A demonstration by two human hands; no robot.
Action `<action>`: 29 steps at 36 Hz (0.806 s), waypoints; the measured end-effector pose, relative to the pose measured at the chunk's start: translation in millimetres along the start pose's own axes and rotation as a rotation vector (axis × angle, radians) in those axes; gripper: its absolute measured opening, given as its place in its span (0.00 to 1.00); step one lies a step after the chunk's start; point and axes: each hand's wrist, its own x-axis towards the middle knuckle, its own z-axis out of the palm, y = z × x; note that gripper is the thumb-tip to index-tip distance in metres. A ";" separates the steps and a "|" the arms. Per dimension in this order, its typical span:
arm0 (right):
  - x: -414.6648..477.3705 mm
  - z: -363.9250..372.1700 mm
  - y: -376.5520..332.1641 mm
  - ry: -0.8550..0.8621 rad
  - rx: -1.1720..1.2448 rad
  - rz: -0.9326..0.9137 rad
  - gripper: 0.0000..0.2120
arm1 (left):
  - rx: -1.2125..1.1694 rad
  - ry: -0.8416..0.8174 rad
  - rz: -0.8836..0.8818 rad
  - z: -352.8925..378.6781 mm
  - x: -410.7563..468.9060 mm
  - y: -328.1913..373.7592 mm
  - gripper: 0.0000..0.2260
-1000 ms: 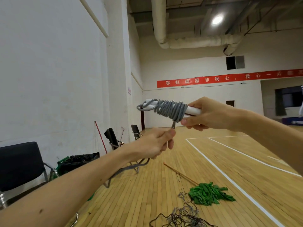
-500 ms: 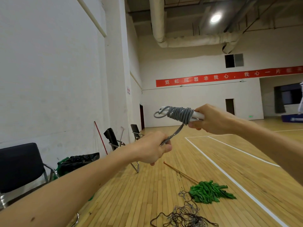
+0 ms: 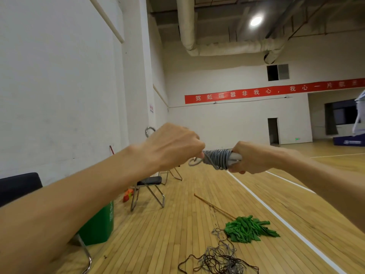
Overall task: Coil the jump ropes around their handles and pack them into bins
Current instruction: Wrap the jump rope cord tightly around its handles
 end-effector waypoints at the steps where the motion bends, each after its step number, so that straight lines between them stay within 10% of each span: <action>1: 0.0 0.9 -2.4 -0.050 0.004 0.011 0.09 | 0.034 0.011 0.058 -2.6 2.1 -2.1 0.17; 11: -27.7 3.3 -27.5 -0.354 -0.054 -0.153 0.03 | 0.042 0.299 0.208 -7.4 6.3 -25.5 0.21; 29: -55.3 -8.7 -54.2 -0.503 0.448 -0.552 0.03 | -0.654 0.220 -0.362 12.2 -5.4 -27.3 0.23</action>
